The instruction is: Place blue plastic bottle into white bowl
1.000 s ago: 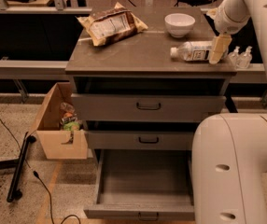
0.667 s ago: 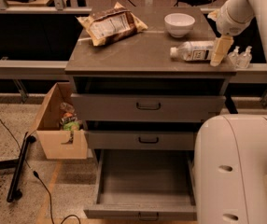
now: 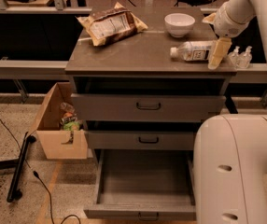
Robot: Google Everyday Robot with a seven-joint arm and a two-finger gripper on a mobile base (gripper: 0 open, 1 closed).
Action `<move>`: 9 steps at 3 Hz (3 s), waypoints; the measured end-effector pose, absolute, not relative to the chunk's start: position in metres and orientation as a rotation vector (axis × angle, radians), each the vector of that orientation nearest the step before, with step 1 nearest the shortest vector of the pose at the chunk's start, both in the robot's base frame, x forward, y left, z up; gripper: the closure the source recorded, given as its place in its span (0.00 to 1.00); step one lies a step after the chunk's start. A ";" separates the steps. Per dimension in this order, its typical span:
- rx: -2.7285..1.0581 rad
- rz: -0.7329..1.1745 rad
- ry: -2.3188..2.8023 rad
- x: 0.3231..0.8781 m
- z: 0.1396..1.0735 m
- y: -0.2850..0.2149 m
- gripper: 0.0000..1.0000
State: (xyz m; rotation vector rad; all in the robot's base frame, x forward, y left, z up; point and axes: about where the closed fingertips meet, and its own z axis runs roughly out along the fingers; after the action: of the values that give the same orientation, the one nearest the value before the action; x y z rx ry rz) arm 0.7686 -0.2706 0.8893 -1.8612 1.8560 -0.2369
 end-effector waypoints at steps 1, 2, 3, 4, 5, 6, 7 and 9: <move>-1.878 -0.203 1.866 0.771 0.876 -0.261 0.00; -1.885 -0.185 1.881 0.776 0.865 -0.254 0.00; -1.877 -0.182 1.894 0.778 0.860 -0.254 0.18; -1.873 -0.175 1.896 0.778 0.857 -0.255 0.39; -1.876 -0.163 1.894 0.777 0.855 -0.254 0.64; -1.880 -0.158 1.891 0.776 0.855 -0.253 0.86; -1.828 -0.273 1.863 0.789 0.883 -0.259 1.00; -1.519 -0.606 1.645 0.829 0.994 -0.305 1.00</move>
Offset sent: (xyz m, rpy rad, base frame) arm 0.1576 -0.0528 0.0612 0.0057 0.1072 0.0132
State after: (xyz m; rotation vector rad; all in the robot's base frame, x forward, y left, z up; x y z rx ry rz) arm 0.8286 -0.3050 0.9941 -1.5187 1.6455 -0.6062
